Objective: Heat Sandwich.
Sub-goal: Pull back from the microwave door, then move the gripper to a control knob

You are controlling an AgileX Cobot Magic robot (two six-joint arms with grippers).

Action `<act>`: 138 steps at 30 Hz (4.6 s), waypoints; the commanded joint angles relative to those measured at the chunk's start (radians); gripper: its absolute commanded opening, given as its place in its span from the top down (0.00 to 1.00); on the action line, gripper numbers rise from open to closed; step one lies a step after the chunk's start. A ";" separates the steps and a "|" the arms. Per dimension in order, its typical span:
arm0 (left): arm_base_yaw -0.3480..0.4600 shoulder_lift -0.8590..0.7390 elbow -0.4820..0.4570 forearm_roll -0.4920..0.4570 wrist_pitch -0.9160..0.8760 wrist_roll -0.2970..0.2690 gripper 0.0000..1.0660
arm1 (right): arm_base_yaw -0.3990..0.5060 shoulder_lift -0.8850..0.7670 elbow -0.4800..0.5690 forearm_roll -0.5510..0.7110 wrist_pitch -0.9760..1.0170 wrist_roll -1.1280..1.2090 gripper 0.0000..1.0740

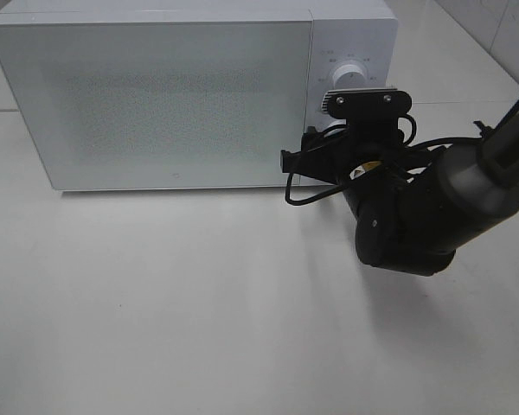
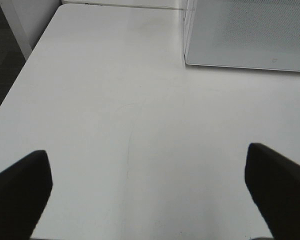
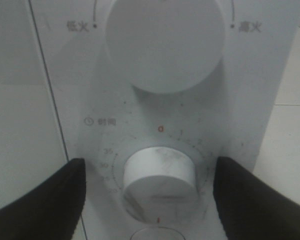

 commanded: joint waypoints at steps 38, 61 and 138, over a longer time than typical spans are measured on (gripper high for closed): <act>0.001 -0.021 0.001 -0.005 -0.009 0.004 0.06 | 0.004 -0.009 -0.015 -0.063 -0.047 0.524 0.94; 0.001 -0.021 0.001 -0.005 -0.009 0.004 0.06 | 0.004 -0.009 -0.015 -0.158 -0.073 1.458 0.94; 0.001 -0.021 0.001 -0.005 -0.009 0.004 0.06 | 0.001 -0.140 0.119 -0.147 0.158 1.292 0.29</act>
